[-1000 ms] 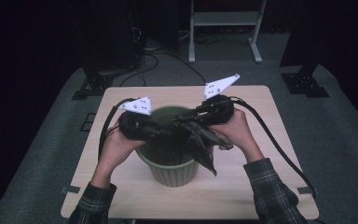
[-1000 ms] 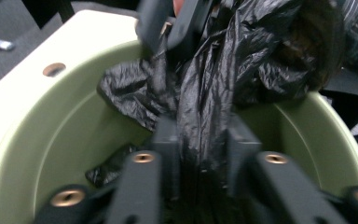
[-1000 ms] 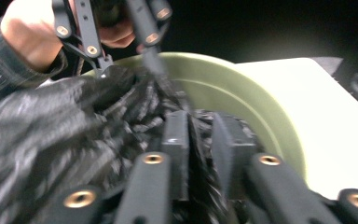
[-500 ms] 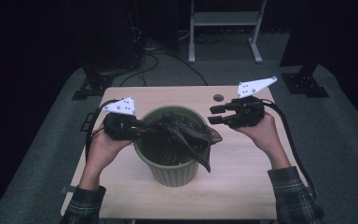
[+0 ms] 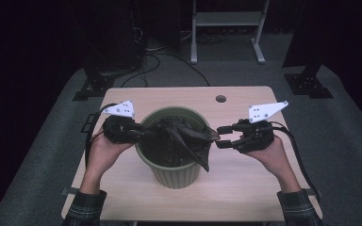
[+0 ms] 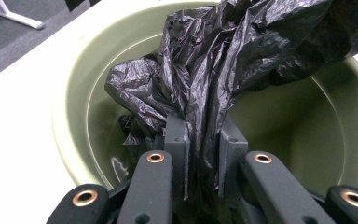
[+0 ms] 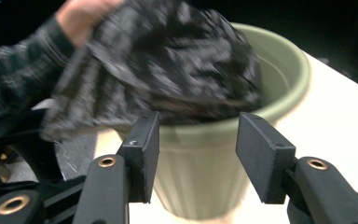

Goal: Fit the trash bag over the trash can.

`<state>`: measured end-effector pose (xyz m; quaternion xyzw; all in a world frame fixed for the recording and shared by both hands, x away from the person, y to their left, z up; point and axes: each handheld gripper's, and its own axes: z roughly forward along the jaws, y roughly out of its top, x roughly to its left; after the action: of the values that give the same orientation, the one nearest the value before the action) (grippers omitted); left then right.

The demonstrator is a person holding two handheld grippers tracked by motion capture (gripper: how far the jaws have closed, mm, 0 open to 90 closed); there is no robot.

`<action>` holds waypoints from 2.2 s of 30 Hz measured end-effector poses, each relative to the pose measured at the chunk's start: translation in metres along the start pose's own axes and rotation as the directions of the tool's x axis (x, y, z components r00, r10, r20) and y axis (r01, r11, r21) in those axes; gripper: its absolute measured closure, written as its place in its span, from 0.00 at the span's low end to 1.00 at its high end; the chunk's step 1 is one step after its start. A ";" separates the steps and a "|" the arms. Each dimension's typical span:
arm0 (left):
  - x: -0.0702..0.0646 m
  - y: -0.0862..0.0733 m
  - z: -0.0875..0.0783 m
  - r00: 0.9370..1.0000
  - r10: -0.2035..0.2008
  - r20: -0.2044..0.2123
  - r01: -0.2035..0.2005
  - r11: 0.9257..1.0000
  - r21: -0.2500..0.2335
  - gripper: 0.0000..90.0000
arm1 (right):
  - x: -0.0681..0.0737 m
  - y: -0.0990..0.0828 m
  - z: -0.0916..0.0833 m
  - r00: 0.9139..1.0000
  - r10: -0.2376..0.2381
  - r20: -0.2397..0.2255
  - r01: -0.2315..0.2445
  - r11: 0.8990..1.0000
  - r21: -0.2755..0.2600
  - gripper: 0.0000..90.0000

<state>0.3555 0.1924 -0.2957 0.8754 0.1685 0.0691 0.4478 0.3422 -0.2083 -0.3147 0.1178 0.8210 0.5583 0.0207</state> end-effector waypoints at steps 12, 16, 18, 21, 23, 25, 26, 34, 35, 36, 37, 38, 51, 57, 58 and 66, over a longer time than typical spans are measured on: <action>-0.005 -0.001 0.001 1.000 0.005 -0.008 -0.005 1.000 -0.016 0.71 | 0.003 0.015 0.023 0.998 -0.052 -0.043 0.052 0.999 0.003 0.92; -0.008 -0.001 -0.004 1.000 0.008 -0.026 -0.009 1.000 -0.028 0.49 | -0.003 0.020 0.028 0.999 -0.049 -0.023 0.049 0.999 0.009 0.99; -0.010 0.001 -0.008 0.999 0.019 -0.046 -0.021 0.999 -0.026 0.38 | -0.006 0.022 0.029 0.999 -0.044 -0.008 0.044 0.999 0.009 0.99; -0.014 0.005 -0.016 0.998 0.033 -0.055 -0.036 0.998 -0.046 0.23 | -0.014 0.025 0.030 0.999 -0.038 0.018 0.038 0.999 0.011 0.99; -0.017 0.007 -0.021 0.998 0.043 -0.049 -0.046 0.997 -0.059 0.21 | -0.017 0.026 0.030 0.999 -0.032 0.036 0.032 0.999 0.018 1.00; -0.018 0.010 -0.024 0.998 0.049 -0.046 -0.053 0.996 -0.070 0.20 | -0.019 0.026 0.030 0.999 -0.029 0.041 0.029 0.999 0.018 1.00; -0.019 0.016 -0.028 0.997 0.063 -0.043 -0.066 0.994 -0.082 0.19 | -0.022 0.028 0.032 0.999 -0.025 0.043 0.024 0.999 0.025 1.00; -0.025 0.054 -0.027 0.992 0.120 -0.036 -0.123 0.986 -0.116 0.21 | -0.019 0.035 0.041 0.999 -0.044 0.027 0.043 0.999 0.034 1.00; -0.025 0.061 -0.023 0.991 0.133 -0.030 -0.135 0.983 -0.121 0.24 | -0.019 0.036 0.042 0.999 -0.043 0.025 0.042 0.998 0.035 1.00; -0.025 0.065 -0.021 0.990 0.138 -0.030 -0.141 0.983 -0.116 0.24 | -0.018 0.038 0.042 0.999 -0.048 0.023 0.047 0.998 0.035 1.00; -0.025 0.071 -0.015 0.988 0.149 -0.028 -0.151 0.983 -0.107 0.25 | -0.018 0.038 0.042 0.999 -0.045 0.019 0.044 0.998 0.034 1.00; -0.025 0.074 -0.012 0.987 0.157 -0.024 -0.159 0.982 -0.103 0.27 | -0.017 0.040 0.043 0.999 -0.048 0.020 0.048 0.998 0.033 1.00; -0.025 0.107 0.039 0.970 0.209 0.124 -0.210 0.978 -0.007 0.68 | -0.017 0.047 0.037 0.998 -0.054 0.020 0.054 0.998 0.019 0.99; -0.020 0.100 0.042 0.979 0.179 0.097 -0.181 0.984 0.010 0.99 | -0.015 0.040 0.027 0.999 -0.028 0.022 0.028 1.000 0.013 0.79; -0.018 0.098 0.042 0.981 0.172 0.089 -0.173 0.985 0.009 1.00 | -0.014 0.038 0.024 1.000 -0.023 0.017 0.023 1.000 0.010 0.77; -0.012 0.093 0.042 0.989 0.138 0.058 -0.139 0.990 0.012 1.00 | 0.005 0.014 0.006 1.000 0.008 -0.017 -0.009 1.000 -0.021 0.68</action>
<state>0.3770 0.1059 -0.2451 0.8902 0.0951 0.0735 0.4394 0.3403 -0.1967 -0.3036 0.1163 0.8146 0.5681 0.0126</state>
